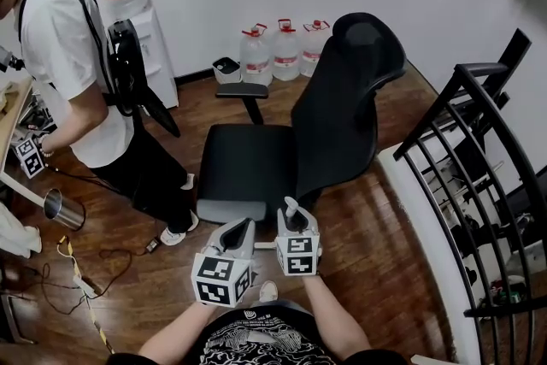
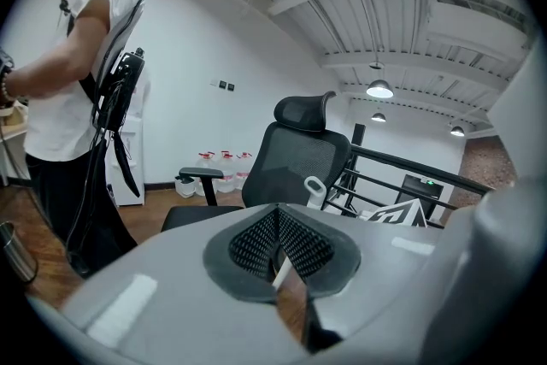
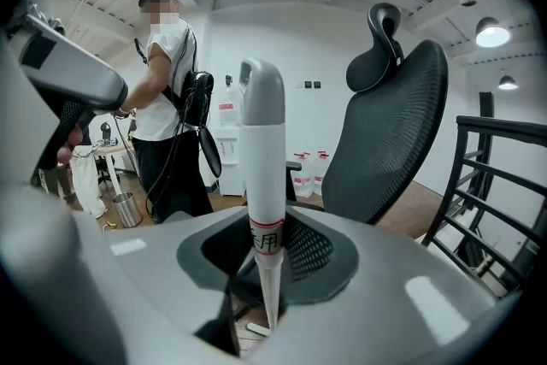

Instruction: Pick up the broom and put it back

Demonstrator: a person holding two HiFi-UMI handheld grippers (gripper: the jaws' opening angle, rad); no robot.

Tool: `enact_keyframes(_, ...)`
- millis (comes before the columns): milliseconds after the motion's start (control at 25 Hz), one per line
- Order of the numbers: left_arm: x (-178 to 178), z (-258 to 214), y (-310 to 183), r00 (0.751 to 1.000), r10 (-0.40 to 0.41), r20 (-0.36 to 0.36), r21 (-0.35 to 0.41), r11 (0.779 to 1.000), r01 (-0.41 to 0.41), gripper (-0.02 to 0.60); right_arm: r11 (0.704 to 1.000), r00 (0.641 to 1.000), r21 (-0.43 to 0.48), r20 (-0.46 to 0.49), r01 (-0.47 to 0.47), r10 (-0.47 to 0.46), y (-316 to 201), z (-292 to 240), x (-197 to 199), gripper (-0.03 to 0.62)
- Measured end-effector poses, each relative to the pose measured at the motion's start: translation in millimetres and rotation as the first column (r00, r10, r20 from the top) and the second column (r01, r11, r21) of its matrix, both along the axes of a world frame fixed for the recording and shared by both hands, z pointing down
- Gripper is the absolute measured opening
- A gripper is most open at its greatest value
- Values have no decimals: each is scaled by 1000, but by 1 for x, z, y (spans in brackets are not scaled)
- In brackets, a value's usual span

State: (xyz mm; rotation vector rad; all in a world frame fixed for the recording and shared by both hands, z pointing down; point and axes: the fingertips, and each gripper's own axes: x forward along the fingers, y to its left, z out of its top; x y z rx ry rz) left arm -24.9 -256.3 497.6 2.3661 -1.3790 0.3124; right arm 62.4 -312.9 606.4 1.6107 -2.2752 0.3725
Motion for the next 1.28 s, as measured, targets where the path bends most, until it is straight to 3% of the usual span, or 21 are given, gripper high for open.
enact_keyframes(520, 12, 9, -29, 1000, -13, 0, -20, 1000, 13, 6, 1000, 1000, 11, 12, 25, -25, -45, 2, 6, 96)
enact_keyframes(1280, 2, 9, -50, 998, -56, 12, -16, 998, 57, 5, 999, 999, -11, -6, 38, -38, -94, 6, 8, 104)
